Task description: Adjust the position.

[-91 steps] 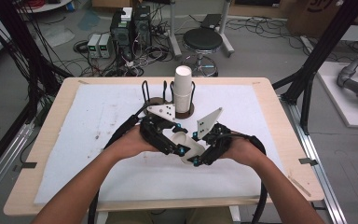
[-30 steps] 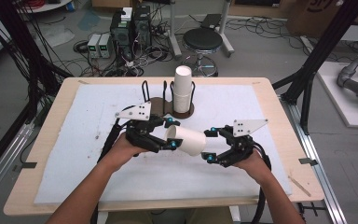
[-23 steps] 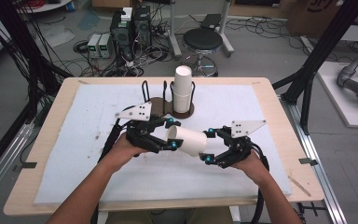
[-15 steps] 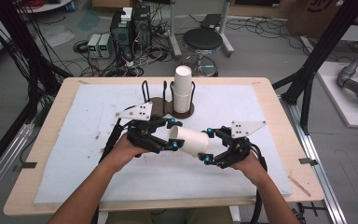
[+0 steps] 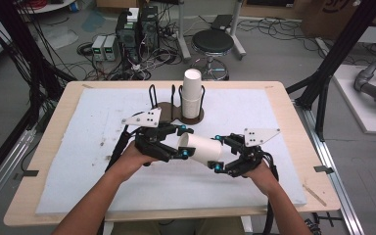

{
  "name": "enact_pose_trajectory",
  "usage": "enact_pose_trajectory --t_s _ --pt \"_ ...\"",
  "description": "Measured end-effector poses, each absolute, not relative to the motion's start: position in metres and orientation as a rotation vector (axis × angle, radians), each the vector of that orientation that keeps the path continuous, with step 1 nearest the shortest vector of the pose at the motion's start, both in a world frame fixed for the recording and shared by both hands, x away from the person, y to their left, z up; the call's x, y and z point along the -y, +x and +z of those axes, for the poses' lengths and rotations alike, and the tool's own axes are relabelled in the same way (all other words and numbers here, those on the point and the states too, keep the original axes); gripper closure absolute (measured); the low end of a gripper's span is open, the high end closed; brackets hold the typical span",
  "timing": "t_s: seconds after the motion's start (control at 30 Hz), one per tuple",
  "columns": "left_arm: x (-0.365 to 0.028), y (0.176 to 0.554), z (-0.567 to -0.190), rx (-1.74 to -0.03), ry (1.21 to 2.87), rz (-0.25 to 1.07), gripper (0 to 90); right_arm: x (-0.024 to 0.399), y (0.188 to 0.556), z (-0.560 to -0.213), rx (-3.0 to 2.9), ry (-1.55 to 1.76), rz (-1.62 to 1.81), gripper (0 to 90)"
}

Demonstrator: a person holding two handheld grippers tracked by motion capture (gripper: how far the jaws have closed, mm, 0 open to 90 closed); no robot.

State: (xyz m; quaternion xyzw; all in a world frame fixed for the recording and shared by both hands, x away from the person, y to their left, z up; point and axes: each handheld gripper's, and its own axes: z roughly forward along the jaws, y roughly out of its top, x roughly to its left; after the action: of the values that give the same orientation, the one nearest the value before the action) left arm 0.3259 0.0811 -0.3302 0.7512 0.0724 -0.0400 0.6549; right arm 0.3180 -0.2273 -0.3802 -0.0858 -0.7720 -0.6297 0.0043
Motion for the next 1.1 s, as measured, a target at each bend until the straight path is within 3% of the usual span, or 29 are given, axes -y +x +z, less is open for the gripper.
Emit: enact_pose_trajectory --t_s 0.6,0.73,1.1 --pt "-0.079 0.324 -0.332 -0.169 1.748 -0.070 35.3 0.234 0.319 -0.382 2.423 -0.255 -2.001 35.4" --pt "-0.076 0.323 -0.334 -0.225 1.803 -0.054 18.4 0.236 0.320 -0.379 2.438 -0.273 -1.978 35.4" --pt "-0.083 0.322 -0.326 -0.241 1.878 0.016 15.9 0.241 0.325 -0.355 2.621 -0.294 -1.759 35.2"
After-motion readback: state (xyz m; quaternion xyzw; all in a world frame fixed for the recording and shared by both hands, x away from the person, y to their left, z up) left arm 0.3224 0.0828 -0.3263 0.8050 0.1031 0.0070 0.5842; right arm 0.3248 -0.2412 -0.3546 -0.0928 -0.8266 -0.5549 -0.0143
